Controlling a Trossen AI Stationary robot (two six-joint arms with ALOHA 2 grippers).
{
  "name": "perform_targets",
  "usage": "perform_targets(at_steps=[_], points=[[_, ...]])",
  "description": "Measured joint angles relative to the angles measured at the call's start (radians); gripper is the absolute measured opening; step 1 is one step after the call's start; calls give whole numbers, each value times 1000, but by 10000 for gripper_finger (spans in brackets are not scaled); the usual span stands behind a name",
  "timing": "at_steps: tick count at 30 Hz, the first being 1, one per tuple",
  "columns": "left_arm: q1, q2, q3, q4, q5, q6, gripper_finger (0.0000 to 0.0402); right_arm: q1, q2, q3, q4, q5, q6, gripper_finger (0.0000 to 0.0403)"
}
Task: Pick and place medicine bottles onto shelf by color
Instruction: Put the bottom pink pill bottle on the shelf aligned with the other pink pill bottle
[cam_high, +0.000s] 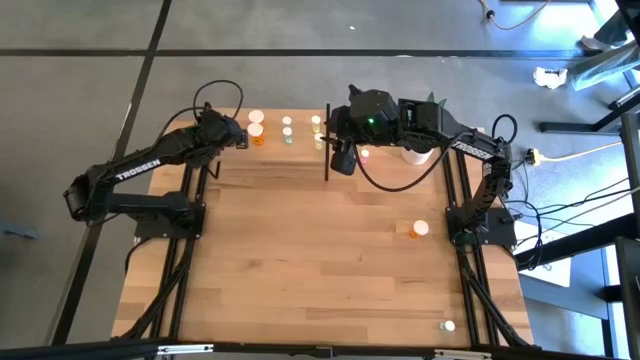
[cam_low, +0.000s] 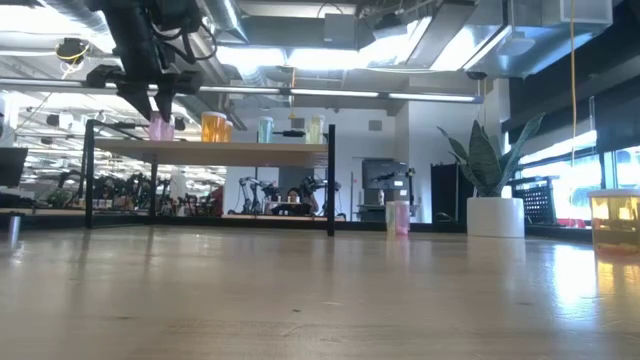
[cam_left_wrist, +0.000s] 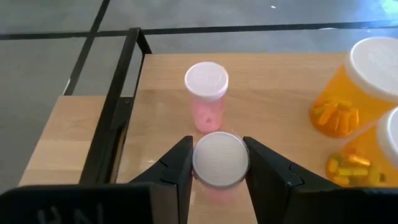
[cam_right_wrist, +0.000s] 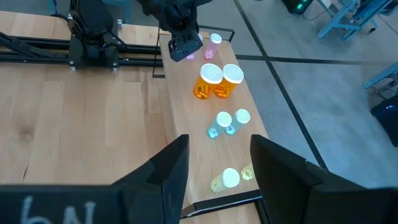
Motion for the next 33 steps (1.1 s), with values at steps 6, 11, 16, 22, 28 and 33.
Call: perform_targets(at_steps=[6,11,16,22,28,33], points=[[0,4,0,12,-18,-4,113,0,0,0,0,0,0,172],[12,4,0,7,-23,-7,113,0,0,0,0,0,0,172],[22,4,0,-12,-21,-24,113,0,0,0,0,0,0,172],[22,4,0,-11,-19,-25,113,0,0,0,0,0,0,172],[22,4,0,-11,-19,-26,119,0,0,0,0,0,0,172],[22,4,0,-11,-25,-26,141,0,0,0,0,0,0,172]])
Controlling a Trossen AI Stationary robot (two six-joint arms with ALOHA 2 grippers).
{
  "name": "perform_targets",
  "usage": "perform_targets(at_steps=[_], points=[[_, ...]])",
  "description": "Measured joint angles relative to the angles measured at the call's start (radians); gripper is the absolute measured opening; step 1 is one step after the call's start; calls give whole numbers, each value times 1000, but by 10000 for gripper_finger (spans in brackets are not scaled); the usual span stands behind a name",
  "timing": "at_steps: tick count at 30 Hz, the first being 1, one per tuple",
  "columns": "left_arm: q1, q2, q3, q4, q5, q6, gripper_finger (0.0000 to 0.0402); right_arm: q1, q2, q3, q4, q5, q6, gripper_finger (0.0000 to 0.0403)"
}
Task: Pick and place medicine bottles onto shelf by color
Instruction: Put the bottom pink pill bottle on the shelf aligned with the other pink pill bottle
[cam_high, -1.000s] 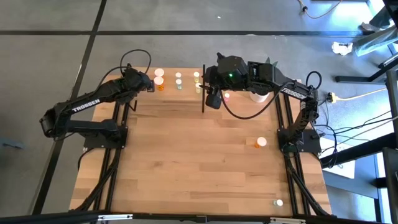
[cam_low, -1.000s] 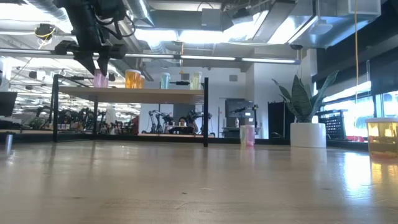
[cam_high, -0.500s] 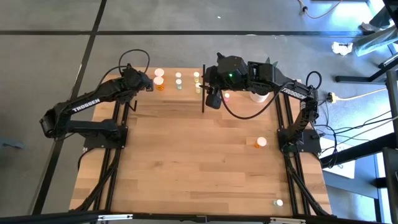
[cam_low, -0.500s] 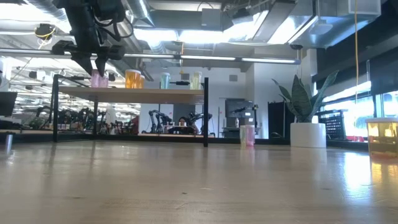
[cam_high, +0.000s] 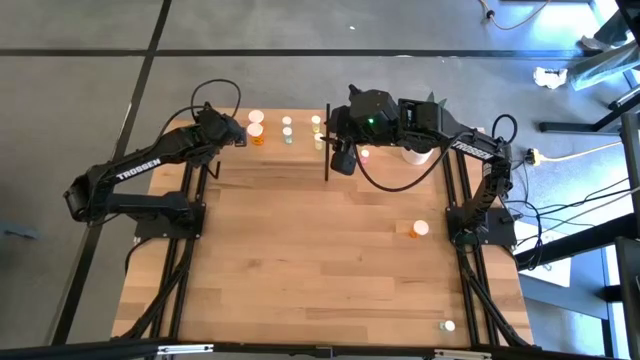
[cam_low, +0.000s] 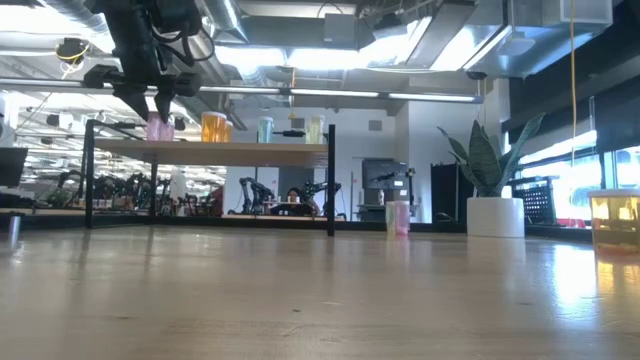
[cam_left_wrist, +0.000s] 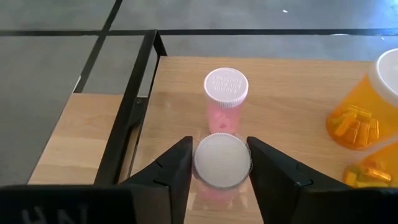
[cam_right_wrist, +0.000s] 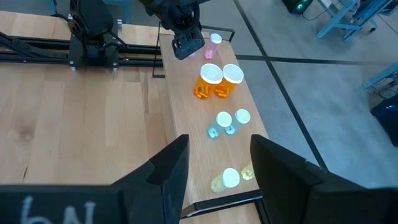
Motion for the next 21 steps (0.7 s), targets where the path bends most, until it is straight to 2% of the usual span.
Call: perform_targets(at_steps=[13,21], points=[[0,0,0,0,-2,0,187,0,0,0,0,0,0,172],[0,0,0,0,9,-25,190,0,0,0,0,0,0,172]])
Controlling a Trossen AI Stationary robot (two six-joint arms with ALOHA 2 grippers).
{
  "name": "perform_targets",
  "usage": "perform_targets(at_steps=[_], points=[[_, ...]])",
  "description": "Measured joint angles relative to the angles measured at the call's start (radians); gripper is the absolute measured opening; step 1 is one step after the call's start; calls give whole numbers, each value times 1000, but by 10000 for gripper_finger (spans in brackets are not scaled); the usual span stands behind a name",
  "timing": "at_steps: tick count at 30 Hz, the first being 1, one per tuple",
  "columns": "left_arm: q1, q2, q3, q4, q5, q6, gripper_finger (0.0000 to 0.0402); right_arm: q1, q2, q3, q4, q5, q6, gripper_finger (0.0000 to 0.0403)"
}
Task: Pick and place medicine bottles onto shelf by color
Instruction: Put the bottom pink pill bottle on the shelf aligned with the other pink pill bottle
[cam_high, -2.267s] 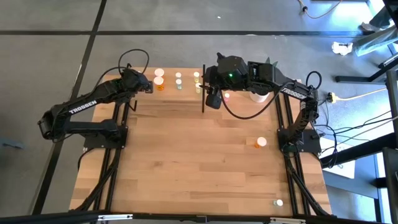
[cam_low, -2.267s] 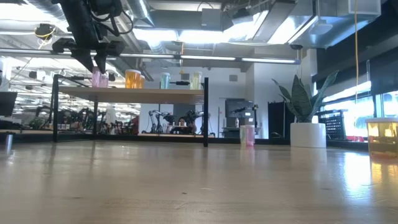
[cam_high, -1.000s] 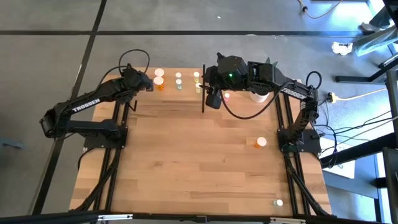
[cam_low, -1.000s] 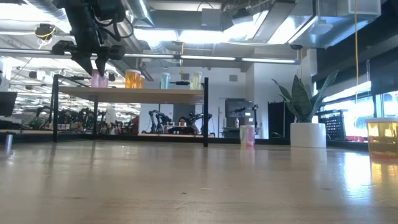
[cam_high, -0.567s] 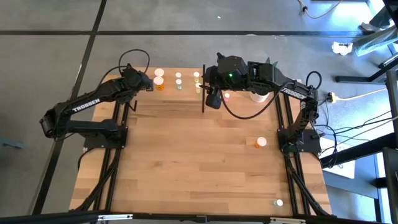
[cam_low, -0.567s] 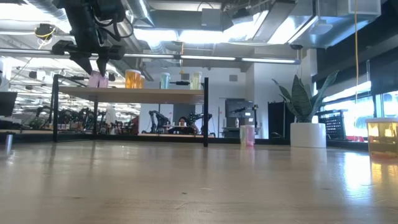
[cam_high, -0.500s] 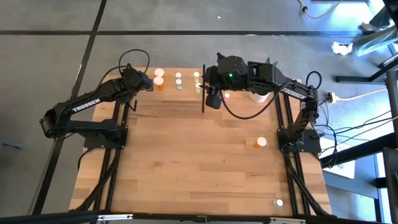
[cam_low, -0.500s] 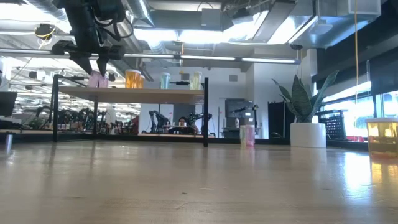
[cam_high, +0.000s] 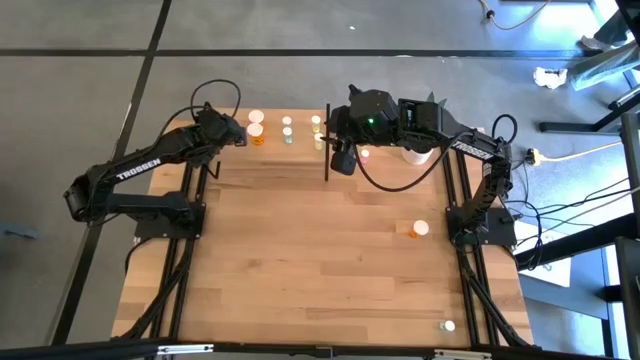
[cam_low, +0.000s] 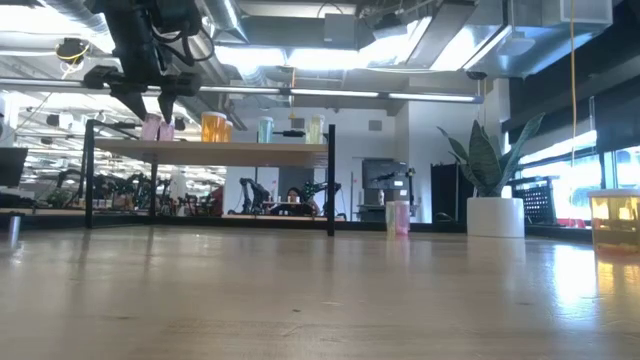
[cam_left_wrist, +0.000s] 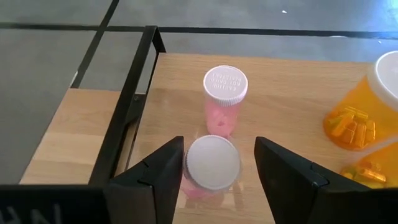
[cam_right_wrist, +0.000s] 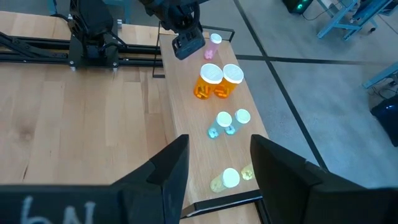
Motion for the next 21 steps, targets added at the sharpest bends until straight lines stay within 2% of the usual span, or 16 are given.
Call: perform_targets(at_steps=[21], points=[[1,-16,0,-58,5,-7,190,0,0,0,0,0,0,172]])
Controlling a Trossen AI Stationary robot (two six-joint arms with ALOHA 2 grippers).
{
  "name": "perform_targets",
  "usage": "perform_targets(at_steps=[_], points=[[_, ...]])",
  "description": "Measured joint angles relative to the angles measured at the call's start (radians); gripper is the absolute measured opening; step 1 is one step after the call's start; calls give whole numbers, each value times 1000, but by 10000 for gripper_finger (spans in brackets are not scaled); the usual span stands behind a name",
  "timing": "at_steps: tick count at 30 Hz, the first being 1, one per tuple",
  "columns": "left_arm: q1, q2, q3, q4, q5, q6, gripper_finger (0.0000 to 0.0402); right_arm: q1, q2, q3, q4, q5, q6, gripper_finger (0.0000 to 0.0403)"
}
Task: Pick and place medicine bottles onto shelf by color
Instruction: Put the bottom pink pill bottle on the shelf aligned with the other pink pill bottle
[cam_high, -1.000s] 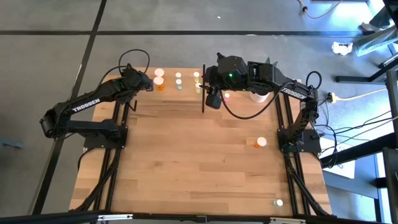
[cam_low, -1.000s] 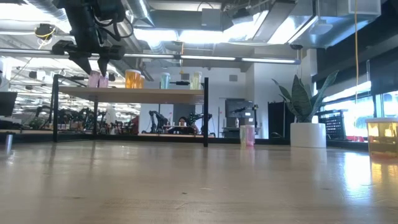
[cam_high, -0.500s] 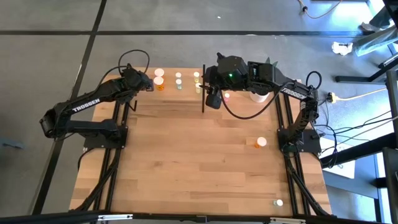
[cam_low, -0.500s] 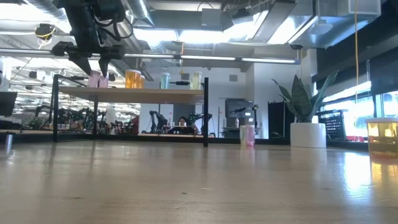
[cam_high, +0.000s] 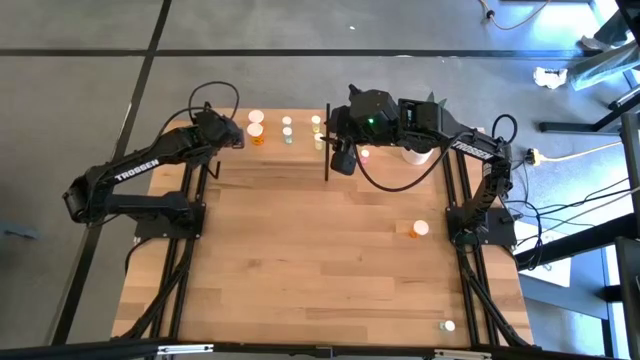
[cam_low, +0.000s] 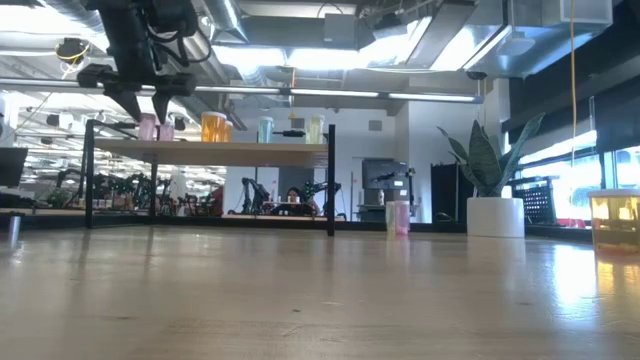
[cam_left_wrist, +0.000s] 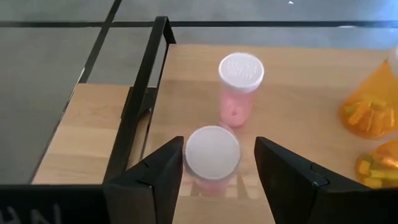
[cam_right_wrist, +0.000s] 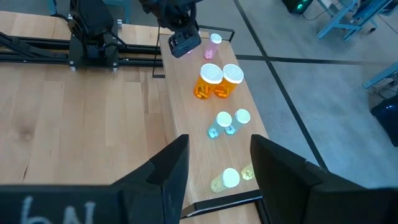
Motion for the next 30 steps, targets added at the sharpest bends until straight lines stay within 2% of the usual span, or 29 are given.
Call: perform_targets(at_steps=[8,30], points=[[0,0,0,-53,25,-1,190,0,0,0,0,0,0,172],[3,42,0,-12,56,-1,190,0,0,0,0,0,0,172]])
